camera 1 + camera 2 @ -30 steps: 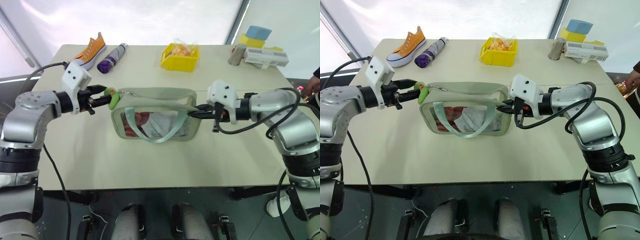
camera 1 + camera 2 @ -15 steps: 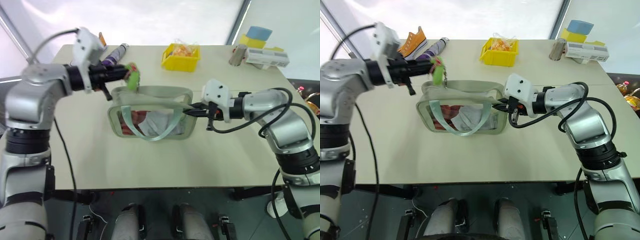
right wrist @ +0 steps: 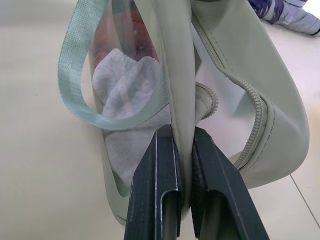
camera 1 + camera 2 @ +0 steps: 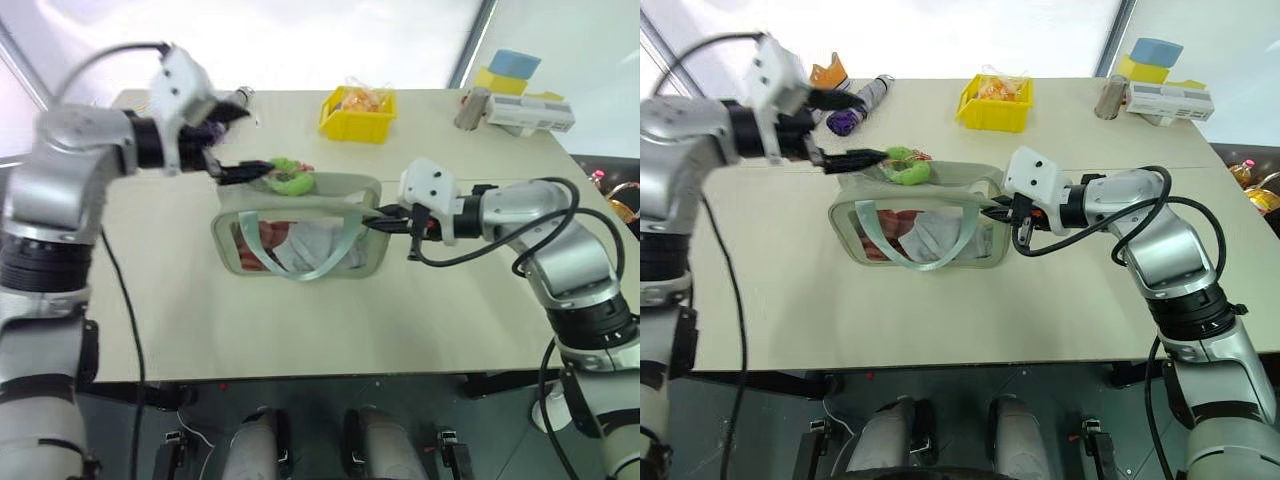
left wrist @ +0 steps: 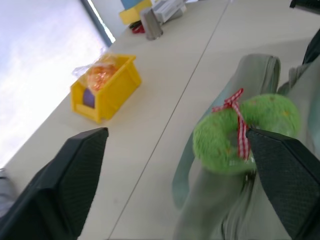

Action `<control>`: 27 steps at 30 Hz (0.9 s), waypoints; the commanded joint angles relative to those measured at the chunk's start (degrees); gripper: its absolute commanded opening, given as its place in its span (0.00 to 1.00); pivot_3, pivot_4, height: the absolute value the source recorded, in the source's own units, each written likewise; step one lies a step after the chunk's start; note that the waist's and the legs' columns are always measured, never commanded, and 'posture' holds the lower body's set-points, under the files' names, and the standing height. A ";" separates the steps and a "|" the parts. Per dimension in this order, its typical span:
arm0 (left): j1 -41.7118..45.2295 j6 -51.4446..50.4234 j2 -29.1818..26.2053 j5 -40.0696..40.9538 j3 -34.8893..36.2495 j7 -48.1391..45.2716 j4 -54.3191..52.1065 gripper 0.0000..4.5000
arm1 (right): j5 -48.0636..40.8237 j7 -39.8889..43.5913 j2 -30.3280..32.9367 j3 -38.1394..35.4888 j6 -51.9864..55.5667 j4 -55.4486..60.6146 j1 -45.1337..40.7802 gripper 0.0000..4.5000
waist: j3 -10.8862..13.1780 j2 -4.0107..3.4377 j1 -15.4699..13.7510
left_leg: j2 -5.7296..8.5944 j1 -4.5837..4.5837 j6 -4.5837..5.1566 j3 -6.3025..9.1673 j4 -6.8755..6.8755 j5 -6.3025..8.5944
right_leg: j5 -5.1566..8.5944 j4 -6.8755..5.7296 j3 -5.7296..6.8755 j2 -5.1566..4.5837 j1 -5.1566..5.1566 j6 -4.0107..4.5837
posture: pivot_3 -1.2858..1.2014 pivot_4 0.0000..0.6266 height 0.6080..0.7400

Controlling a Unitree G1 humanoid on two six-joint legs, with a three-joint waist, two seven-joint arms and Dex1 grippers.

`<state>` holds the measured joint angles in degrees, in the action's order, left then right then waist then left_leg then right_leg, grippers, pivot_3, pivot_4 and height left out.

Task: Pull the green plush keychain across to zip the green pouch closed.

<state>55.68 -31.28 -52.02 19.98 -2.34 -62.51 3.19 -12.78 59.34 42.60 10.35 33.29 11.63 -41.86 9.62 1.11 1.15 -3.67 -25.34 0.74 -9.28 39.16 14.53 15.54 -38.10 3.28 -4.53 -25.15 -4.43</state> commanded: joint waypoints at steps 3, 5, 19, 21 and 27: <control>-7.73 -7.16 -6.42 5.49 5.78 -3.38 -11.32 0.99 | 0.43 -0.43 -1.04 -0.58 -2.53 -1.14 -1.30 0.00 | 0.00 0.00 -0.15 | -0.02 0.01 0.00 0.00 0.01 0.00 | 0.00 0.00 0.00 -0.02 0.03 0.00 | 0.52 0.24 1.00; -13.51 -9.13 -6.12 6.77 6.56 -2.00 -16.00 0.99 | 0.96 -0.80 -1.67 -0.41 -3.20 -2.50 -2.04 0.00 | -0.01 0.00 -0.34 | -0.06 0.01 0.00 0.05 0.02 0.00 | 0.01 0.01 0.00 -0.03 0.06 0.00 | 0.52 0.24 1.00; -22.56 -2.93 -0.17 1.41 5.51 6.58 -12.77 0.34 | 0.78 0.07 -2.29 -0.22 -2.16 -1.96 -3.29 0.00 | -0.01 0.01 -0.40 | 0.00 0.02 0.01 0.04 0.02 0.01 | 0.01 0.01 0.00 -0.01 0.08 0.01 | 0.52 0.24 1.00; -22.35 -2.68 0.25 1.40 5.38 6.49 -12.66 0.11 | 0.60 0.22 -2.20 -0.25 -1.75 -1.68 -3.33 0.00 | -0.01 0.01 -0.40 | -0.01 0.01 0.01 0.04 0.02 0.01 | 0.00 0.01 0.00 -0.02 0.08 0.01 | 0.52 0.24 1.00; -21.68 -2.76 0.55 0.78 4.13 6.42 -12.78 0.00 | -3.44 5.67 1.07 -1.12 3.55 0.26 -4.51 0.24 | -0.01 0.01 -0.48 | -0.01 0.01 0.01 0.05 0.02 0.01 | 0.00 0.01 -0.01 -0.03 0.08 0.01 | 0.52 0.24 1.00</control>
<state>32.84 -34.87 -51.36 21.59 1.60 -56.25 -8.73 -13.84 62.62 42.18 10.79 35.53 9.17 -44.19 9.61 1.11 0.66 -3.68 -25.33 0.75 -9.22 39.19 14.54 15.55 -38.08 3.27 -4.56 -25.07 -4.43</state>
